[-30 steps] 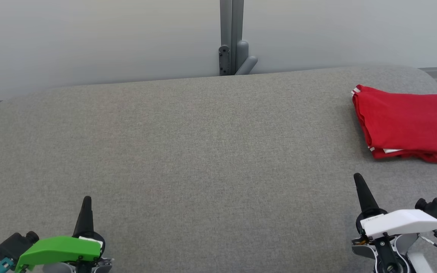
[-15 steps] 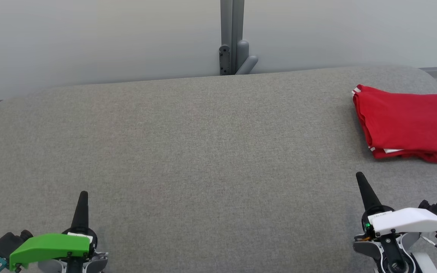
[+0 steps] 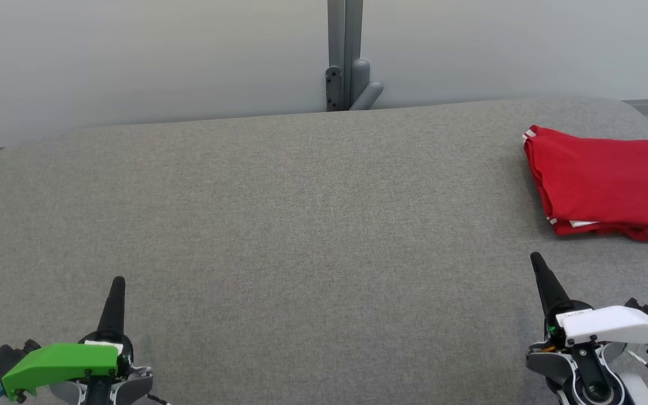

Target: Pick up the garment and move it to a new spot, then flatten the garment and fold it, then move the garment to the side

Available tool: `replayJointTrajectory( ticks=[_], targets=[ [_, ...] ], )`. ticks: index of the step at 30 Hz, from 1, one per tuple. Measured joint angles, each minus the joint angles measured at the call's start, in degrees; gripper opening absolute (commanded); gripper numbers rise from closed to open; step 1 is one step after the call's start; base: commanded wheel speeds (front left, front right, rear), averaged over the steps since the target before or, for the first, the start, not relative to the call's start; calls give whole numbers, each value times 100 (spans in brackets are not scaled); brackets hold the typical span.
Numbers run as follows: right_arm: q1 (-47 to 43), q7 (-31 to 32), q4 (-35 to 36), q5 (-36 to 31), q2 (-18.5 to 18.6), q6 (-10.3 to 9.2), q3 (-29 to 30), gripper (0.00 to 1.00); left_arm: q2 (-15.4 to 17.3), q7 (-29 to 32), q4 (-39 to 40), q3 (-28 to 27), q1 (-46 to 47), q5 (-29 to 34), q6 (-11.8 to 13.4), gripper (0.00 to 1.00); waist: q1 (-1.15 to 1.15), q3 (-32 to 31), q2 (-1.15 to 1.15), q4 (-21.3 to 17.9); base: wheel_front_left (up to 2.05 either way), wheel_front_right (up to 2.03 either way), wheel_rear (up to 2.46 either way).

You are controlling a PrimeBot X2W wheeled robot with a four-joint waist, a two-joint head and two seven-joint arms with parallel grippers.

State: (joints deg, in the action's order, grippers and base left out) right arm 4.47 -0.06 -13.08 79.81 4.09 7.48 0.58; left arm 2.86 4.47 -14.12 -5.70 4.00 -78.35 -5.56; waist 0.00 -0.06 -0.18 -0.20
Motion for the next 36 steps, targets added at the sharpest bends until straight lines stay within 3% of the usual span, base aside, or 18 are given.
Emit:
replayJointTrajectory(
  ticks=[36],
  targets=[
    [104,302,-35,1391,-2,0,183,0,1,413,0,-304,185,-1346,-175,0,0,17,0,19,0,0,0]
  ],
)
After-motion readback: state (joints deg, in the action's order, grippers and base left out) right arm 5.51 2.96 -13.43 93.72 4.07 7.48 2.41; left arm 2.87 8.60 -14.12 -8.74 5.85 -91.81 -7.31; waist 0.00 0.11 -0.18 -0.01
